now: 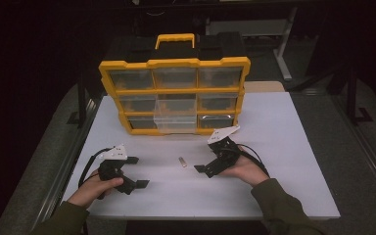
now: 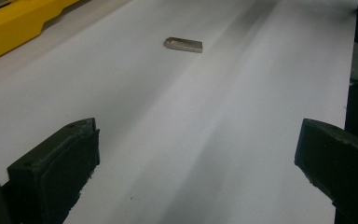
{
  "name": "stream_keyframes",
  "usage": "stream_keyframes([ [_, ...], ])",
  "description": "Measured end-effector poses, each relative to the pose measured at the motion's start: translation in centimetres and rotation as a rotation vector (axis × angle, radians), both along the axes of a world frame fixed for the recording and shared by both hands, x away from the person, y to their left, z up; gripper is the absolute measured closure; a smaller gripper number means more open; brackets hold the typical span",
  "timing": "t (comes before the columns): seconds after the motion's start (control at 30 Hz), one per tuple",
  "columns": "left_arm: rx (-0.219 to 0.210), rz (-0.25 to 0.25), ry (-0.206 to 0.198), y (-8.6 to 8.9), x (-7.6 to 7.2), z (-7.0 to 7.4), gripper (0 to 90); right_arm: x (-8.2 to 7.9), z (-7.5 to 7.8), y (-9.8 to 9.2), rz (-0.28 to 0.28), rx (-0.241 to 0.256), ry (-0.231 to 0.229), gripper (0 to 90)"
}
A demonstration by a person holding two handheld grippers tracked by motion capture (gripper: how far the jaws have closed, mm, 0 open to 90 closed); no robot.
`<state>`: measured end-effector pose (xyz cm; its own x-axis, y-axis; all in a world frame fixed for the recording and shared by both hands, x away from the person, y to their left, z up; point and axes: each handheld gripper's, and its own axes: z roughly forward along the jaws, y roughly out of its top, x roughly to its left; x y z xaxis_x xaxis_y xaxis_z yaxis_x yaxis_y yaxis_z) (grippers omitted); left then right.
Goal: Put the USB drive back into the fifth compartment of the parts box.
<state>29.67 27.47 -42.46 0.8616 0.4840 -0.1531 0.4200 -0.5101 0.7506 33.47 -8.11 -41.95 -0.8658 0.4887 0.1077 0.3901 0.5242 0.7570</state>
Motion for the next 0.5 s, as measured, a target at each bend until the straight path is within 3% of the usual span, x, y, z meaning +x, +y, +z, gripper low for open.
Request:
stream_keyframes([
  [0.5,-0.003,0.000,-0.002,0.0,0.0,0.1,0.0,0.5,-0.1,1.1,0.013,-0.001,0.005,1.2],
])
